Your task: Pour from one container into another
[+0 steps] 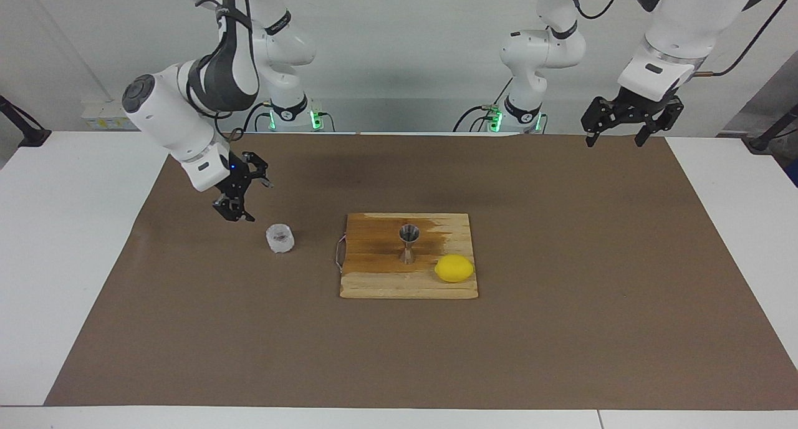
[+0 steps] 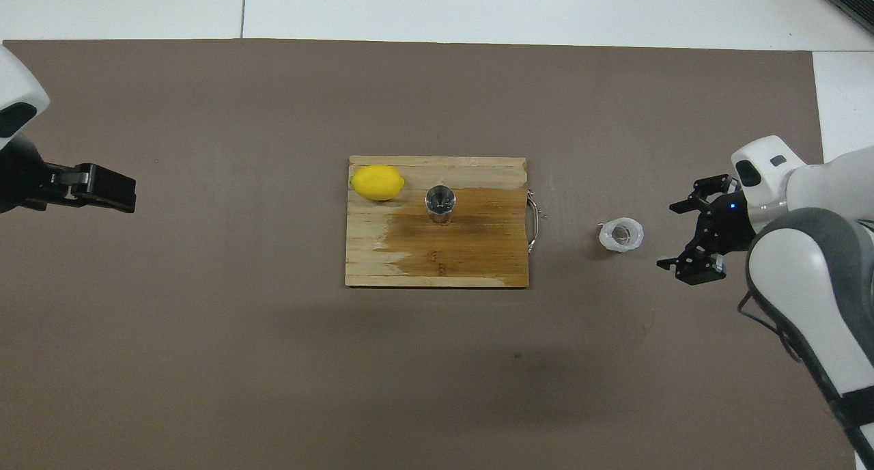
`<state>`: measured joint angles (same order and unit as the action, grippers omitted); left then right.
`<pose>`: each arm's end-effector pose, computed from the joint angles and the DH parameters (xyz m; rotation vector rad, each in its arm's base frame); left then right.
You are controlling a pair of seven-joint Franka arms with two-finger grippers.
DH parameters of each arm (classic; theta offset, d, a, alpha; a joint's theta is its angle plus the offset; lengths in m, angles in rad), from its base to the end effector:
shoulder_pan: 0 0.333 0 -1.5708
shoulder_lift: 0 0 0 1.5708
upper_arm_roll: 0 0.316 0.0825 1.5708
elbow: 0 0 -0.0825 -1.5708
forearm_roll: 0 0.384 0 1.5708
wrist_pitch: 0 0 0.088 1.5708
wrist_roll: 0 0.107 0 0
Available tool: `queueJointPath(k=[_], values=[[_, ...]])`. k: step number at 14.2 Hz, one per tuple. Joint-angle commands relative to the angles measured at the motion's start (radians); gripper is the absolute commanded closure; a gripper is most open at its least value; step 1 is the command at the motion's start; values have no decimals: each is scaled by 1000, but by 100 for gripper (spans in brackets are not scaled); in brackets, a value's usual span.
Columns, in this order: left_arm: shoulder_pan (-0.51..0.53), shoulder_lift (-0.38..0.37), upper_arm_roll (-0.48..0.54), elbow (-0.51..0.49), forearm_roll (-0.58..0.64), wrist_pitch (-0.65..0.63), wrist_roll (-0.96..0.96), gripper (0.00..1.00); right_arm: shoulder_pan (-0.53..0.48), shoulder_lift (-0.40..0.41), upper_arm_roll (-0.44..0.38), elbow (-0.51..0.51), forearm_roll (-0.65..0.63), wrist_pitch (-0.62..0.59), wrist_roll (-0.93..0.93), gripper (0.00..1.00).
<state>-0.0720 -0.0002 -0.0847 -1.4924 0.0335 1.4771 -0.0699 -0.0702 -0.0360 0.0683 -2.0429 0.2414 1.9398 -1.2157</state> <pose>0.5391 -0.0813 0.6532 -3.1039 0.1303 0.0174 0.5355 0.0155 0.4534 -2.4763 -1.5502 -0.1040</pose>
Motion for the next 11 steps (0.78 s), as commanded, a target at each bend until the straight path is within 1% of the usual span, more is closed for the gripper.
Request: queueJointPath(k=[1, 2, 4, 7, 9, 11], values=[[0, -27, 3, -28, -1, -6, 1, 0, 46, -59, 5, 61, -152, -141, 377, 0], [0, -27, 3, -28, -1, -6, 1, 0, 58, -79, 5, 82, -190, -181, 507, 0], [0, -27, 3, -28, -1, -6, 1, 0, 63, -104, 5, 108, -198, -240, 756, 0], [0, -27, 3, -28, -1, -6, 1, 0, 64, -110, 5, 141, -205, -349, 1126, 0], [0, -27, 3, -28, -1, -6, 1, 0, 66, -114, 8, 150, -240, -392, 1261, 0], [0, -27, 3, -28, -1, -6, 1, 0, 70, -114, 18, 179, -251, -464, 1329, 0]])
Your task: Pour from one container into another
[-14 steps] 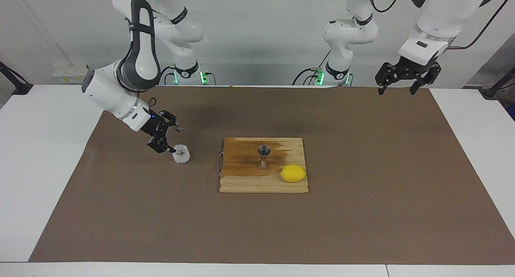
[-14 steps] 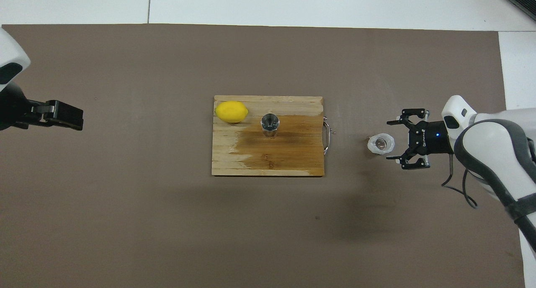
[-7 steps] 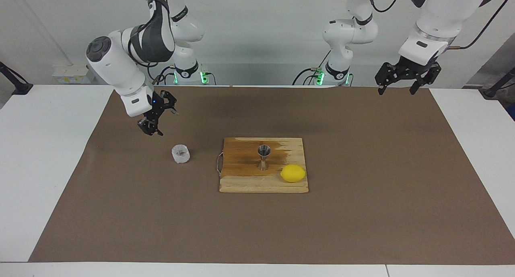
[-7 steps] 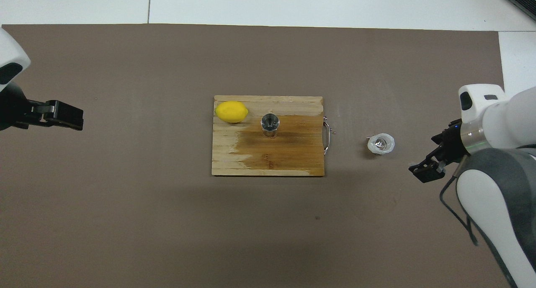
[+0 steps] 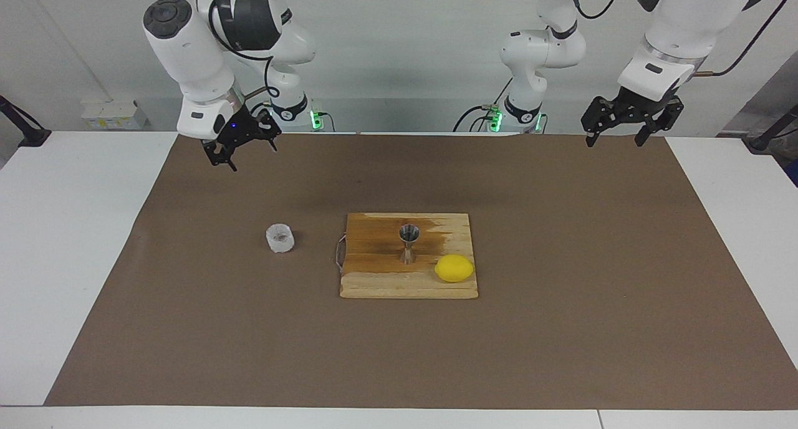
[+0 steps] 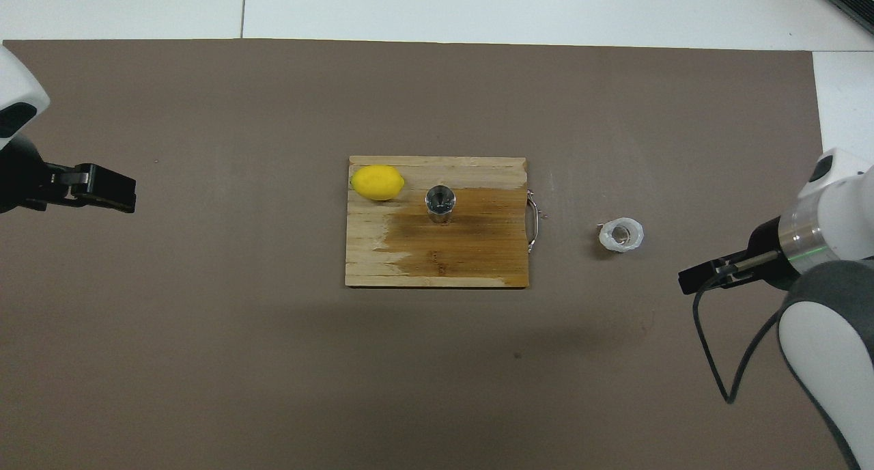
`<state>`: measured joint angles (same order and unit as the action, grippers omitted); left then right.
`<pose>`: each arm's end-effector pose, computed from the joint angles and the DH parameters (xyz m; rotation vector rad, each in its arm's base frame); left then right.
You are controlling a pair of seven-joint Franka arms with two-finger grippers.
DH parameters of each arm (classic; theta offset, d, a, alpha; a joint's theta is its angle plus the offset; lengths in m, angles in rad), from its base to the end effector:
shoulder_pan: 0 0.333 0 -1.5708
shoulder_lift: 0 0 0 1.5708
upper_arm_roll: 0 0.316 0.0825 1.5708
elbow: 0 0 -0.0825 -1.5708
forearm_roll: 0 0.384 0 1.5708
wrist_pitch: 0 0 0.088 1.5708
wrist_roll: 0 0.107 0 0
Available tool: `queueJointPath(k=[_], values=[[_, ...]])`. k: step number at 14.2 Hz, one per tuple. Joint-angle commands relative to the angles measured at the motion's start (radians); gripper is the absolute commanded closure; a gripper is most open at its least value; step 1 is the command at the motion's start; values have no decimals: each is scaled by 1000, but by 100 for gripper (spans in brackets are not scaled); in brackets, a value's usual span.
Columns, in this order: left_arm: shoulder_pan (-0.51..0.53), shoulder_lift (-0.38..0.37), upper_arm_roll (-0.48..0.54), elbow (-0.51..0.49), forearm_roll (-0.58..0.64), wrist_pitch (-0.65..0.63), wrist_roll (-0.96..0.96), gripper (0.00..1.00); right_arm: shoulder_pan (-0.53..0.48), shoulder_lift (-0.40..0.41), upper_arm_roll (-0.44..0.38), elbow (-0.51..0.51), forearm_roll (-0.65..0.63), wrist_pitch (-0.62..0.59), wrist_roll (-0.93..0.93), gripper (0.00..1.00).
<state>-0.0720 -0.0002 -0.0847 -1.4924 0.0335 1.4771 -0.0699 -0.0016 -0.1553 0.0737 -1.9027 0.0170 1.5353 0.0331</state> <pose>0.5391 -0.0813 0.6532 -3.1039 0.1303 0.0174 0.4872 0.0391 0.5484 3.1180 0.0557 -0.3326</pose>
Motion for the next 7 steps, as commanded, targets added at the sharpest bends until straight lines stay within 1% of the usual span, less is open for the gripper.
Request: queueJointPath(k=[1, 4, 7], values=[[0, -27, 3, -28, -1, -6, 1, 0, -11, 10, 12, 51, -26, -67, 82, 0], [0, -27, 3, -28, -1, -6, 1, 0, -17, 10, 8, 54, -25, -55, 97, 0], [0, -27, 3, -28, -1, -6, 1, 0, -17, 8, 6, 79, -26, -14, 96, 0]])
